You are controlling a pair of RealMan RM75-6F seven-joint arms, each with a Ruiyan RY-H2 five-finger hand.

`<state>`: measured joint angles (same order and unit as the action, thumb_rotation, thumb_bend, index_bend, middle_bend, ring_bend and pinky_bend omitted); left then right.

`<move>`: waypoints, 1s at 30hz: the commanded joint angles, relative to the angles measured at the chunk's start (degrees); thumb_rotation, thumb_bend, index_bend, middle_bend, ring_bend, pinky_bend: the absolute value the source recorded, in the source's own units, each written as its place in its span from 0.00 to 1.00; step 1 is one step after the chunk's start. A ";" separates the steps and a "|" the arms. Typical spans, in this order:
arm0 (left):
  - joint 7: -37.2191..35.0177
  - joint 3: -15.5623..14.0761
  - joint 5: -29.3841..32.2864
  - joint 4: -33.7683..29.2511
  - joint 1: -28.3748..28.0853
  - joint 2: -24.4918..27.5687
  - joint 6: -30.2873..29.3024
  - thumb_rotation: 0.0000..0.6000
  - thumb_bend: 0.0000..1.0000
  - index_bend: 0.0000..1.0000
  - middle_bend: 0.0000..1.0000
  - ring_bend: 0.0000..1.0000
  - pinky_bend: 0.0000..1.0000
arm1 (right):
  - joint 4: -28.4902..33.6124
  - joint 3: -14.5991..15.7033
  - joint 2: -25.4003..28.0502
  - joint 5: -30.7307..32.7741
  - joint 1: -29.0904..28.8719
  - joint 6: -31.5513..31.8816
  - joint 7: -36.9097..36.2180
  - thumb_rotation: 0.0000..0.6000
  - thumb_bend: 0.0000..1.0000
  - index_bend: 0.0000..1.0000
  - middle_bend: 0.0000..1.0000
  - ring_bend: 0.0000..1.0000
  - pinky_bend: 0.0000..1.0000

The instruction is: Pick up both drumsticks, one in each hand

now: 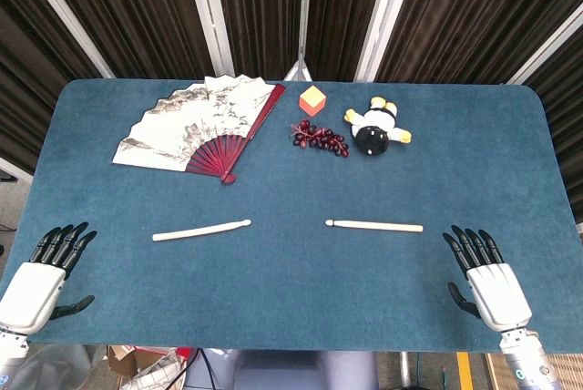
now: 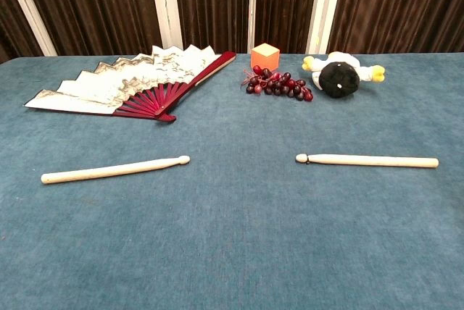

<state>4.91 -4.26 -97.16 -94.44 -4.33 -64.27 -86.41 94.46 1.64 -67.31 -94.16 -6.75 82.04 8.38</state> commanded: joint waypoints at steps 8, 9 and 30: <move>0.16 0.01 -0.18 0.03 0.02 0.02 -0.13 1.00 0.06 0.00 0.00 0.00 0.03 | 0.00 -0.01 0.02 -0.14 0.06 0.20 -0.17 1.00 0.41 0.00 0.00 0.00 0.04; 0.17 -0.01 -0.29 0.08 0.05 0.02 -0.22 1.00 0.06 0.00 0.00 0.00 0.03 | 0.03 -0.03 0.03 -0.14 0.06 0.24 -0.24 1.00 0.41 0.00 0.00 0.00 0.04; -0.07 0.17 -0.27 0.26 0.12 -0.26 -0.45 1.00 0.06 0.00 0.00 0.00 0.03 | -7.19 -10.45 -11.84 12.93 -11.29 -13.04 9.77 1.00 0.41 0.34 0.30 0.73 0.82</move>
<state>4.86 -4.10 -97.46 -94.16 -4.23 -64.55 -86.87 88.90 -7.47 -77.34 -82.90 -16.43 70.73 16.52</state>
